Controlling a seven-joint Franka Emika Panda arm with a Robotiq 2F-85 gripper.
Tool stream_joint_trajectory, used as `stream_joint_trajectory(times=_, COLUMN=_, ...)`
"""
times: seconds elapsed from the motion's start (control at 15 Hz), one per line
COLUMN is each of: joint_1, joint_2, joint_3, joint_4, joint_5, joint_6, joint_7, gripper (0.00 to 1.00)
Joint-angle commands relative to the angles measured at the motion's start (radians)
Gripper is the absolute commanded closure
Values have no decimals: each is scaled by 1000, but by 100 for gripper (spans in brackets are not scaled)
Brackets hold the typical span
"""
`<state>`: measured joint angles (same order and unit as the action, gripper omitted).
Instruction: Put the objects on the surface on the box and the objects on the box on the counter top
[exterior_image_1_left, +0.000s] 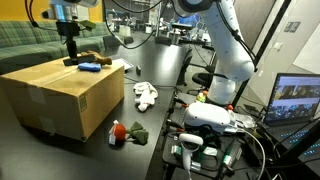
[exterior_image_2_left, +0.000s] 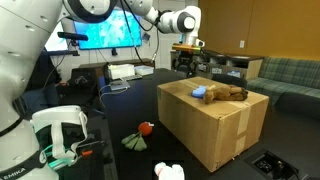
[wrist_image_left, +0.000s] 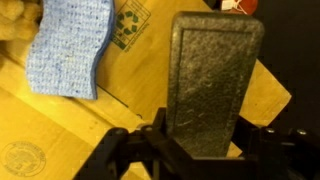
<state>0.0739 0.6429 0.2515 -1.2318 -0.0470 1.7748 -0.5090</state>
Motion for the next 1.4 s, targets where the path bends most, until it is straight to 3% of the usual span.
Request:
stream_joint_trajectory(times=0.0, joint_1=-2, joint_2=-132, joint_3=-25, joint_4=-156, joint_5=44, joint_6=-18, joint_7=59, gripper=66)
stream_joint_trajectory(times=0.4, joint_1=-18, joint_2=-331, joint_3=-56, joint_4=-417, joint_5=138, joint_6=-76, joint_7=170, gripper=66)
stream_joint_trajectory(times=0.93, joint_1=-62, joint_2=-676, joint_3=-151, joint_4=-856, joint_5=219, joint_6=-86, joint_7=124, gripper=66)
stream_joint_trajectory(times=1.33, joint_1=-51, joint_2=-860, joint_3=-218, joint_4=-1177, joint_5=203, joint_6=19, joint_7=168, gripper=66)
